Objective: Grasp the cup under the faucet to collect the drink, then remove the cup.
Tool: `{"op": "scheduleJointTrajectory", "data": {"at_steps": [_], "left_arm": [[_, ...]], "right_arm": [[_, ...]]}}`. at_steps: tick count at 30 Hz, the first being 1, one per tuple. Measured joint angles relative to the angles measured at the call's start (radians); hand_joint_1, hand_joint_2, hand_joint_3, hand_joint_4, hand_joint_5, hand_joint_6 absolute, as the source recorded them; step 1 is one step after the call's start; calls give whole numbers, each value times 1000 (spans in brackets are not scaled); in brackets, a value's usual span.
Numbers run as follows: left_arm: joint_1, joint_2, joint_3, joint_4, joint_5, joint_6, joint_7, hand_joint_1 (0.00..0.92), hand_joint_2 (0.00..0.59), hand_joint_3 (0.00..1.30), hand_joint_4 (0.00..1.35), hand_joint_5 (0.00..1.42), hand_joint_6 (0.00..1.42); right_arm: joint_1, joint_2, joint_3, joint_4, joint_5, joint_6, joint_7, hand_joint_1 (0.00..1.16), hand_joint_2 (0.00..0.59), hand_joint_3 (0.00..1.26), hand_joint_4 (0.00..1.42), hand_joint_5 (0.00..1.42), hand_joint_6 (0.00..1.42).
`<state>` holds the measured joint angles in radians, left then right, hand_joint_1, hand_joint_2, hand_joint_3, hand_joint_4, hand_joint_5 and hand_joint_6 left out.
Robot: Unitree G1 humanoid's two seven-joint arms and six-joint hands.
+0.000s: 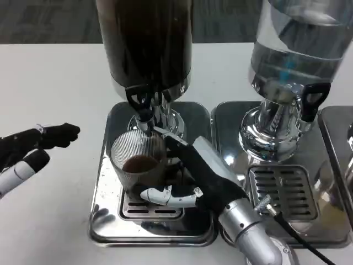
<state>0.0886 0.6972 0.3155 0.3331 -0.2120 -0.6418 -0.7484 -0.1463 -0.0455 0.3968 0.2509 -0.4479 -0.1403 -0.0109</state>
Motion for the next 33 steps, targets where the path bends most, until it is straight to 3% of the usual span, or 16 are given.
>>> {"op": "scheduleJointTrajectory", "data": {"at_steps": [11,24,33], "left_arm": [[-1,6,0,0,0,0,0,0,158,266,242,230,194],[-1,10,0,0,0,0,0,0,163,255,242,227,196],[-1,12,-1,1,1,0,0,0,163,255,239,234,196]], "right_arm": [[23,6,-1,-18,-32,11,-66,816,221,262,348,517,812],[50,10,-6,-31,-36,11,-110,792,240,311,409,592,898],[111,-7,-25,-100,-40,19,-118,778,242,334,425,603,919]]}}
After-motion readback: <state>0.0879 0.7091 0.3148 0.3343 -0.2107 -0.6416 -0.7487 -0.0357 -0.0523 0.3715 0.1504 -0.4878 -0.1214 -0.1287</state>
